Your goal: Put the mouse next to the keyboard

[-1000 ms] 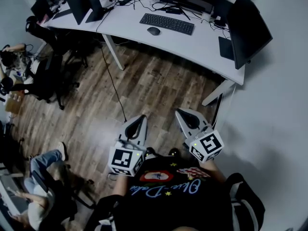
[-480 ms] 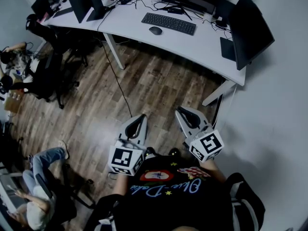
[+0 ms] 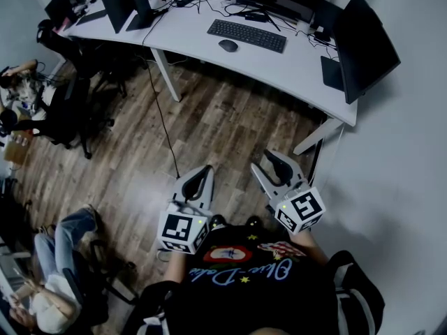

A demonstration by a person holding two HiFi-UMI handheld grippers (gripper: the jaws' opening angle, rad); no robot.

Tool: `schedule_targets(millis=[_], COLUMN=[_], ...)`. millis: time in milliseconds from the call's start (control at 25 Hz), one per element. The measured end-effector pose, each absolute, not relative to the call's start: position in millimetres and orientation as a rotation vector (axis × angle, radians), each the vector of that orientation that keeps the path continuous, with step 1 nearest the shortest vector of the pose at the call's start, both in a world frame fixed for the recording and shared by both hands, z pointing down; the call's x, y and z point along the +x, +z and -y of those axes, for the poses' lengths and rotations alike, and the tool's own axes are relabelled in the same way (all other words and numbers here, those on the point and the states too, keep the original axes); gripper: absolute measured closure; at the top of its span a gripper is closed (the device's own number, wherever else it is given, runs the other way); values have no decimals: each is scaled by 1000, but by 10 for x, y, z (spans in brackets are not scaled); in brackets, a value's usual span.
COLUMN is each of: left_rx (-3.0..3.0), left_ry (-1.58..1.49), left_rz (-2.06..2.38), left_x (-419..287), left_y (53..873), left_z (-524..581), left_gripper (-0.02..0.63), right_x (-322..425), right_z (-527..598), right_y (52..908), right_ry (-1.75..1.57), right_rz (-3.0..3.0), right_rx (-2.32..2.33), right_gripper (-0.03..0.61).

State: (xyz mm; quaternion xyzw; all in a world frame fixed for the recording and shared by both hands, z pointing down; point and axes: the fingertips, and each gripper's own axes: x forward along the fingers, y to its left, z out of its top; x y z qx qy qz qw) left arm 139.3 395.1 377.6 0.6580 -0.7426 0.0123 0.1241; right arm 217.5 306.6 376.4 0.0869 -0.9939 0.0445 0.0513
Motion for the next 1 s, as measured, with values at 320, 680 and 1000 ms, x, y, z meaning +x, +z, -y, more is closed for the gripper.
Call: schedule_targets(millis=[320, 680, 1000], left_rx=[1912, 1937, 1962], left_ry=[18, -2, -18], left_rz=[2166, 2151, 2111], left_x=[1160, 855, 727], left_y=[3800, 3830, 3907], left_z=[-4036, -4137, -4130], left_gripper=[614, 614, 614], right_x=[1967, 1699, 1638], right_z=[-3123, -3221, -3238], right_y=[3790, 3807, 3855], right_ry=[133, 128, 143], right_rz=[3002, 2991, 2965], right_rx=[281, 319, 384], right_gripper=[425, 413, 403])
